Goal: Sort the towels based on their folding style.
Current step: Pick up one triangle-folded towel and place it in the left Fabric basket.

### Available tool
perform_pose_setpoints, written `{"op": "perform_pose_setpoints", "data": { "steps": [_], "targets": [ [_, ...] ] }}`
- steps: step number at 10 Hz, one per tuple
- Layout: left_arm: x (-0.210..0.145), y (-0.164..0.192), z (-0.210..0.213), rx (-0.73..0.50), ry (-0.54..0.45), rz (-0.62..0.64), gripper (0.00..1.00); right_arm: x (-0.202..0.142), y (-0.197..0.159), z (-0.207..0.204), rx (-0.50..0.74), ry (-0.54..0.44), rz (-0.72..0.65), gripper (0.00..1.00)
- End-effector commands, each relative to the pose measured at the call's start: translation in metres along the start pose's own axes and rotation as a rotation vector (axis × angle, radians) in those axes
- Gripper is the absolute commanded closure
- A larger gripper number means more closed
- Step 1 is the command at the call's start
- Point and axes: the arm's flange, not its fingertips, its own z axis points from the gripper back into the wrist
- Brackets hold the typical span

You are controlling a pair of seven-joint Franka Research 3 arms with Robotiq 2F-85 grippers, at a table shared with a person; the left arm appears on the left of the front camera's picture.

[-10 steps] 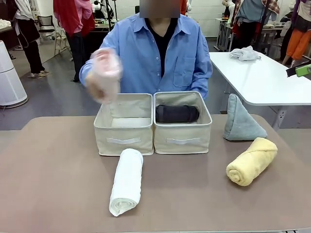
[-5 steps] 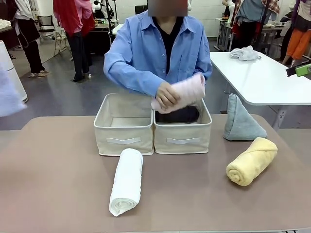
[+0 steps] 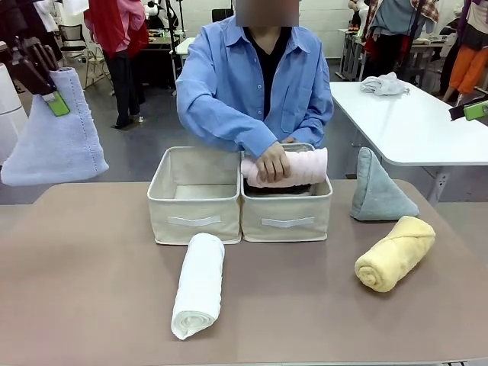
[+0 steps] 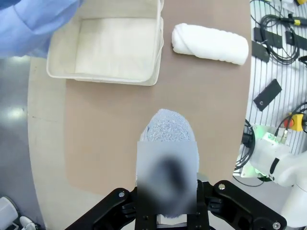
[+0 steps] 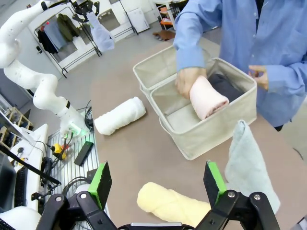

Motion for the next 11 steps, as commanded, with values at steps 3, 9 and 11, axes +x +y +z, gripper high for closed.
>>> {"op": "perform_pose_setpoints", "data": {
  "steps": [3, 9, 11],
  "targets": [
    [0.0, 0.0, 0.0, 0.0, 0.0, 0.0, 0.81, 0.001, 0.0, 0.0, 0.006, -0.012, -0.001, 0.0],
    [-0.001, 0.0, -0.004, 0.003, 0.001, 0.002, 0.81, 0.001, 0.0, 0.0, 0.006, -0.012, -0.001, 0.0],
    [0.014, 0.012, -0.005, 0.1, -0.094, -0.039, 0.81, 0.001, 0.0, 0.0, 0.006, -0.012, -0.001, 0.0]
  ]
}}
